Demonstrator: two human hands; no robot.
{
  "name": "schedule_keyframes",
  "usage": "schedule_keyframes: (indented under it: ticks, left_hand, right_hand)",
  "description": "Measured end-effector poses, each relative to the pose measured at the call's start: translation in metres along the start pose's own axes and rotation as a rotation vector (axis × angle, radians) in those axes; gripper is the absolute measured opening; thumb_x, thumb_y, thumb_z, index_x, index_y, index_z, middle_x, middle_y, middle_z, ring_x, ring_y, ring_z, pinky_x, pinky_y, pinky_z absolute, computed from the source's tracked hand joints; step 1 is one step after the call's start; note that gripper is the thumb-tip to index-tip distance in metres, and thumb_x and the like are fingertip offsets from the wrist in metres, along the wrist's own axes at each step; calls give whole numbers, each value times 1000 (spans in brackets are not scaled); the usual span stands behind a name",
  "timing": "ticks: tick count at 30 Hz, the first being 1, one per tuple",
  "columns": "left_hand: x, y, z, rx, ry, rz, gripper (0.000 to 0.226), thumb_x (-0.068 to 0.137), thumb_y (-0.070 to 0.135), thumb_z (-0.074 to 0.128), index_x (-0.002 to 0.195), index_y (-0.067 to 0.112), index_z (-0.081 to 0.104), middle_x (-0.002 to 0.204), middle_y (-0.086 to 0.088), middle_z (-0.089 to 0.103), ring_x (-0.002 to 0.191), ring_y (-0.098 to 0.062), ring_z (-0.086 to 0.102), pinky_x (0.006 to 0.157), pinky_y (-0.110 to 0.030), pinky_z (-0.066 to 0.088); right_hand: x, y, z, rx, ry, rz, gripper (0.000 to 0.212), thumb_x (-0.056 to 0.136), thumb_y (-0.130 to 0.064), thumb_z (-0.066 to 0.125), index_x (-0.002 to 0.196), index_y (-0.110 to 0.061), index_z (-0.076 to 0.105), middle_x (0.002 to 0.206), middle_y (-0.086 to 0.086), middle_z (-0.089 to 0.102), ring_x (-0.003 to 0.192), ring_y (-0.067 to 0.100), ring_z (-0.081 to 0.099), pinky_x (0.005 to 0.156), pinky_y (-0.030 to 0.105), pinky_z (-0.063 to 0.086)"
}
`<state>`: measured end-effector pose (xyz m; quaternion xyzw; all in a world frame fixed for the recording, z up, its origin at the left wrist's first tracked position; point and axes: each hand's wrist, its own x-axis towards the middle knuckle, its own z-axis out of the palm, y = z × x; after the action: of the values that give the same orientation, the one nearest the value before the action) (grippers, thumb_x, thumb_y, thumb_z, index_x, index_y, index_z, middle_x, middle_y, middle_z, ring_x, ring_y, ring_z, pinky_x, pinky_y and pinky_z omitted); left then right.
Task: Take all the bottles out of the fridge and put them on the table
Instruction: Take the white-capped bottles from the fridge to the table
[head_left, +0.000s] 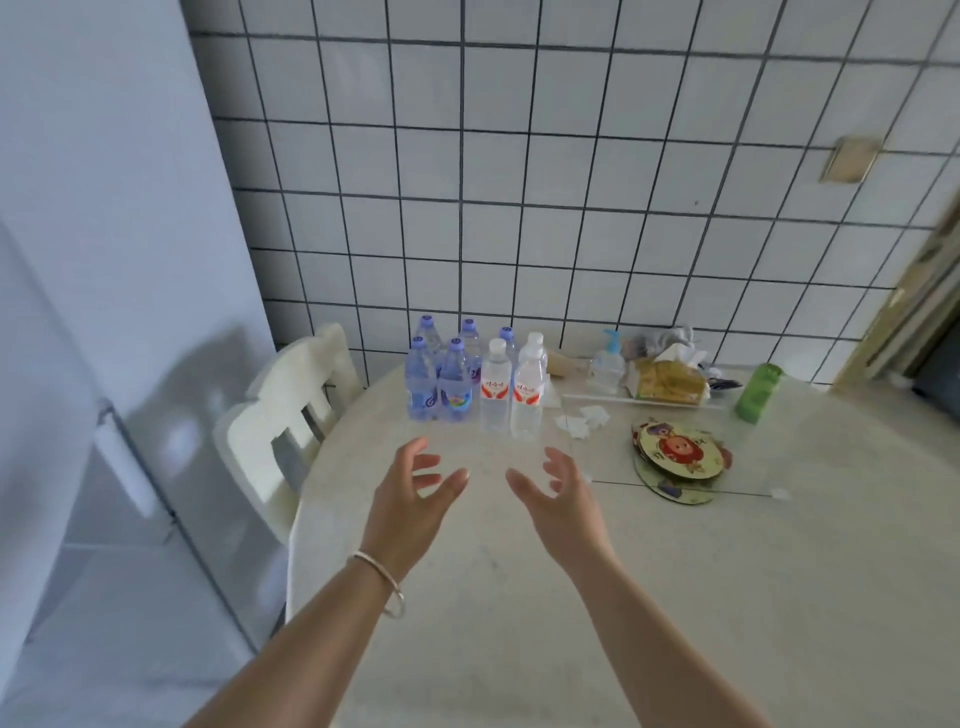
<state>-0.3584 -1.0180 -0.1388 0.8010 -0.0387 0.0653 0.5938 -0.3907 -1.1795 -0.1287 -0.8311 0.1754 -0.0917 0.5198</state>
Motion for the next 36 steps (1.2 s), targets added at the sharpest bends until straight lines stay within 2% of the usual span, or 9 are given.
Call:
schedule_keyframes:
  ticks: [6,11,14,19,22,29,33,36]
  left_hand:
    - [-71,6,-29,-20,-87,72,52,80,21,71,125,12,47,108,-4,59,92,-20,62,78,-24,43]
    - [-144,-3,-57,-5,-220,125,49,79,21,72,123,19,49,108,2,60,91,-11,61,73,-18,44]
    - [-178,-4,-92,58,-259,204,50,77,21,73,122,23,50,105,5,61,94,-10,62,82,-28,50]
    - [-209,17,-147,58,-197,261,47,78,20,72,121,19,51,102,3,61,92,-14,62,83,-32,51]
    - [-232,26,-171,-5,-170,288,42,79,16,71,117,21,51,99,3,62,90,-12,63,76,-23,49]
    - [-295,26,-228,-128,-104,265,37,83,10,65,117,20,52,101,4,63,86,-4,62,67,-5,44]
    - [-329,19,-273,-206,-18,264,35,84,6,64,111,24,52,99,8,62,83,6,61,68,-7,46]
    - [-341,7,-321,-210,118,252,34,83,5,65,107,27,54,94,12,64,79,5,62,68,-7,47]
  right_hand:
    - [-104,-11,-5,-182,103,-41,60,85,-46,57,136,-22,37,137,-1,47,127,17,42,99,31,35]
    - [-193,-16,2,-196,215,2,60,85,-49,55,136,-26,34,138,-4,45,125,16,43,99,32,38]
    - [-242,-26,8,-185,228,47,60,84,-50,55,136,-27,34,138,-3,45,125,17,43,100,35,39]
    - [-305,-57,18,-158,261,7,59,84,-48,56,135,-26,36,135,-2,47,124,17,44,101,35,38]
    - [-334,-72,27,-139,252,-57,57,85,-47,57,134,-25,37,134,-2,48,122,15,45,100,32,37]
    - [-404,-94,62,-120,136,-156,53,86,-48,54,132,-28,38,131,-6,47,121,14,45,98,32,38]
    - [-440,-109,98,-108,27,-256,50,86,-48,53,130,-30,38,130,-11,46,119,9,44,98,28,37]
    - [-462,-125,132,-106,-53,-340,49,86,-45,56,129,-28,40,128,-10,48,117,10,45,98,28,37]
